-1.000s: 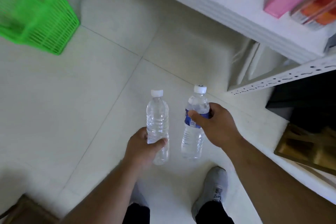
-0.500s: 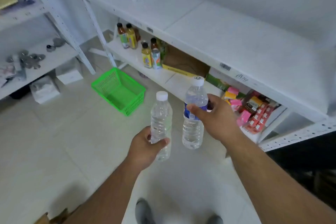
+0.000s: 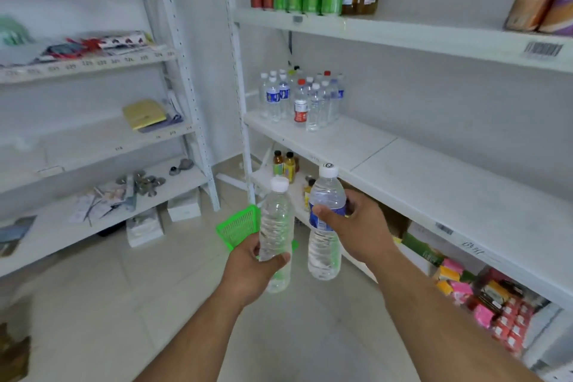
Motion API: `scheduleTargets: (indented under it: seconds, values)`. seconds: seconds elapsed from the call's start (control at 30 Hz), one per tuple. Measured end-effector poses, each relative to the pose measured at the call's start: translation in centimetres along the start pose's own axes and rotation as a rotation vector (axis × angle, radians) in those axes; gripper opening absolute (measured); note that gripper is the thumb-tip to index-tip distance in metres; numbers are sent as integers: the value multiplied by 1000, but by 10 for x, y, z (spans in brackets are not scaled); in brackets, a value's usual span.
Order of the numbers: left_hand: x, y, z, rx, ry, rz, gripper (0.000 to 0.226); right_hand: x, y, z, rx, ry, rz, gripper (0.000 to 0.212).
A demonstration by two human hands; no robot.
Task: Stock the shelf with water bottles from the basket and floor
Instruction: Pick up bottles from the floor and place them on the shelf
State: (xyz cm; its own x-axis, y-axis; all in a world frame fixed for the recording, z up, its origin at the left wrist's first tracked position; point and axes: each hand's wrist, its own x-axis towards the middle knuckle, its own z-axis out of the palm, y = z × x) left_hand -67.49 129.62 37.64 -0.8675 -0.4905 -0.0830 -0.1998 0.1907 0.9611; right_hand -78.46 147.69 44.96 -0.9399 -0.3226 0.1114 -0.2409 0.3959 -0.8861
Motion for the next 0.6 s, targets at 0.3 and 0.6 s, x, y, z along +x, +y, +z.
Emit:
scheduleTargets:
  seconds: [0.3, 0.6]
  values:
    - [46, -12, -38, -33, 61, -24, 30, 55, -18, 52, -24, -70, -50, 20]
    - [150, -4, -46, -13, 74, -53, 30, 164, 1, 83, 63, -72, -49, 27]
